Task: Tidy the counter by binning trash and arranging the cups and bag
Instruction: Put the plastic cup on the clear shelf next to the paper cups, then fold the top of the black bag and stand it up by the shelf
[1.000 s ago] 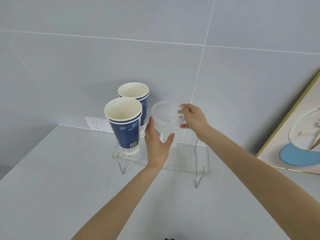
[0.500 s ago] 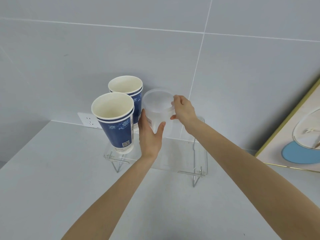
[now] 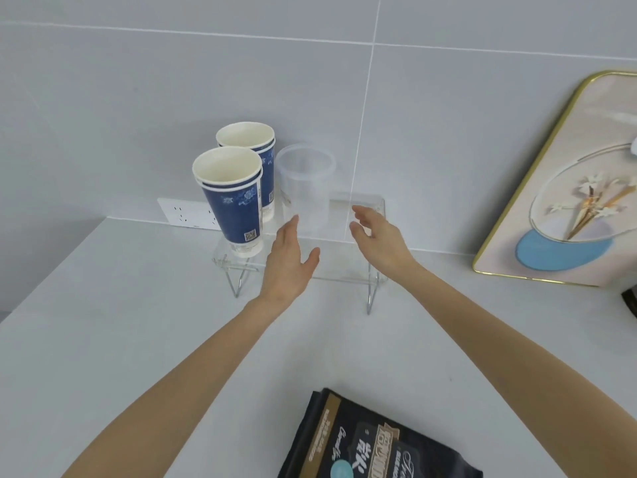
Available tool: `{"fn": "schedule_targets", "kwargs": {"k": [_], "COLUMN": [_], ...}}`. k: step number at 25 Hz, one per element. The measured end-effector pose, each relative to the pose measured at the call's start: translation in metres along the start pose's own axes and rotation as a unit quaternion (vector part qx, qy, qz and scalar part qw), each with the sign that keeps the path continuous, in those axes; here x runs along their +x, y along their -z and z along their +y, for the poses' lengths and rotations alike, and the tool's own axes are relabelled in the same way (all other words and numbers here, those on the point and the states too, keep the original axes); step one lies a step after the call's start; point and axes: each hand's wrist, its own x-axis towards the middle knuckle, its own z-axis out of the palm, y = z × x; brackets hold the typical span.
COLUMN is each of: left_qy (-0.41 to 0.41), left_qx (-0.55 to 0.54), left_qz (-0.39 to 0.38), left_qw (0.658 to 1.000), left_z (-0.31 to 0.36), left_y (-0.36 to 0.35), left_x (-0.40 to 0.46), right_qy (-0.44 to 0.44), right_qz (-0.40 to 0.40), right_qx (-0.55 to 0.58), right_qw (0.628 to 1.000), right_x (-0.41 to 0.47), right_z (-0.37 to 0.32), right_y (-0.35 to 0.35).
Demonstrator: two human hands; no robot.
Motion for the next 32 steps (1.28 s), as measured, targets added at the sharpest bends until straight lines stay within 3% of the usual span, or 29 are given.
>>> {"fn": "schedule_targets", "kwargs": {"k": [4,7,10,14,18,23,29,32], "left_qy": [-0.064,-0.086,-0.076,-0.069,-0.089,-0.093,-0.083,-0.078], "left_qx": [0.038,0.101,0.157,0.212,0.255,0.222,0.202,0.128], "left_qz": [-0.072,-0.188,-0.292,-0.368,-0.377,-0.36,-0.331,-0.322], "left_qw": [0.995,0.973,0.94,0.903,0.886,0.901,0.918,0.935], "left_z": [-0.004,-0.011,-0.023,-0.034,-0.037,-0.04,-0.038,-0.026], "left_y": [0.002,-0.008,-0.025,-0.05,-0.061,-0.061,-0.058,-0.053], "left_x": [-0.052,-0.09,-0.126,-0.157,-0.163,-0.163,-0.161,-0.159], "right_qy": [0.056,0.063,0.039,-0.027,-0.114,-0.159,-0.043,0.061], "right_qz": [-0.029,-0.069,-0.142,-0.263,-0.322,-0.254,-0.198,-0.185], "right_qx": [-0.069,-0.101,-0.135,-0.201,-0.158,-0.082,-0.159,-0.264], "right_qw": [0.996,0.99,0.98,0.943,0.927,0.951,0.966,0.945], "right_x": [-0.062,-0.099,-0.129,-0.161,-0.18,-0.185,-0.182,-0.17], "right_z": [0.029,0.052,0.081,0.113,0.133,0.139,0.115,0.081], "right_y": [0.001,-0.004,-0.011,-0.011,-0.001,0.002,-0.002,-0.006]}}
